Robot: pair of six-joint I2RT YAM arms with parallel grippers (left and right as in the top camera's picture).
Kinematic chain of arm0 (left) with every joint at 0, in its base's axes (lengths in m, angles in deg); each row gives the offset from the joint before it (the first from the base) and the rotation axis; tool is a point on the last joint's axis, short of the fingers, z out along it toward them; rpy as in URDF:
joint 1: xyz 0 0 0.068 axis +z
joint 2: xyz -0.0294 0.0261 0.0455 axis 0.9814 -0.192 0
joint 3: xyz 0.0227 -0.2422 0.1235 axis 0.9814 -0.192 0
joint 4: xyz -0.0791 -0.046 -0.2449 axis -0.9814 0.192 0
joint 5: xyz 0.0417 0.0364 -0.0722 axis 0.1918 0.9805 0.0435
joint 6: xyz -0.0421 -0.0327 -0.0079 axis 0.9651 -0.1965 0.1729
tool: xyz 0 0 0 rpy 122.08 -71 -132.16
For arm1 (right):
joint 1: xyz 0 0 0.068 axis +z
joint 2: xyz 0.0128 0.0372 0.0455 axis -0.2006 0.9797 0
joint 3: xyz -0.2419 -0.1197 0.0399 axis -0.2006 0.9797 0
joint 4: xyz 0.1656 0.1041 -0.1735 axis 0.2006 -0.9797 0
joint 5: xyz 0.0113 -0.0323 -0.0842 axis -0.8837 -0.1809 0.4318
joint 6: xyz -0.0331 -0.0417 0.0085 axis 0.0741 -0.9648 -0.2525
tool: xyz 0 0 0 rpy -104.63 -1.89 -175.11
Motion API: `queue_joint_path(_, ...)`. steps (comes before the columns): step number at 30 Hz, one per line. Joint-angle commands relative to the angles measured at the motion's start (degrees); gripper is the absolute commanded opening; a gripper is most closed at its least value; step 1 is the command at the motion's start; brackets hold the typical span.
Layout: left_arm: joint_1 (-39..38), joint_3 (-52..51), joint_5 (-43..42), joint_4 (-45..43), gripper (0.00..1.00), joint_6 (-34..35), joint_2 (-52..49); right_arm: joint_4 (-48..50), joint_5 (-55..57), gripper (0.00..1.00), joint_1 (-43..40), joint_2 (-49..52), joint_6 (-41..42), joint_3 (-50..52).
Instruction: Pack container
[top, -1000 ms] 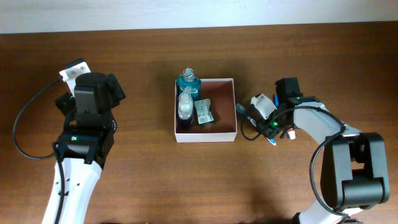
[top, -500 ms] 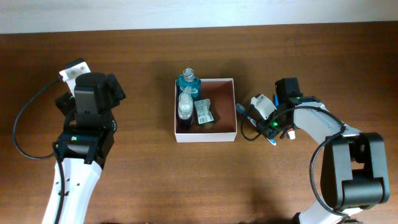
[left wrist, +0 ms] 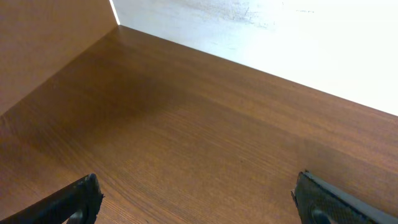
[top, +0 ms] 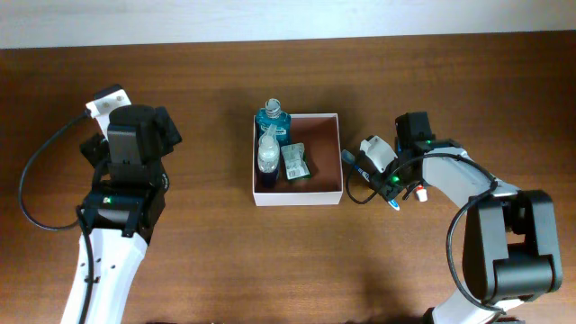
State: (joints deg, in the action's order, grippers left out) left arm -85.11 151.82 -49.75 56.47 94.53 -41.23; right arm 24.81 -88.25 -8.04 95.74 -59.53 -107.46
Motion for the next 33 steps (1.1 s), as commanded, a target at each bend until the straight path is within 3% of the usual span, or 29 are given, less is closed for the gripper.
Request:
queue_joint_path(1,0.2,0.4,0.6,-0.1,0.99,0.8,-0.3,-0.7,-0.6,0.23,0.7,2.9,-0.1,1.6)
queue_joint_path(23,0.2,0.4,0.6,-0.1,0.99,0.8,-0.3,0.0,0.1,0.04,3.6,2.9,-0.1,1.6)
queue_joint_path(33,0.2,0.4,0.6,-0.1,0.99,0.8,-0.3,-2.0,4.9,0.04,3.6,1.8,4.2,-1.4)
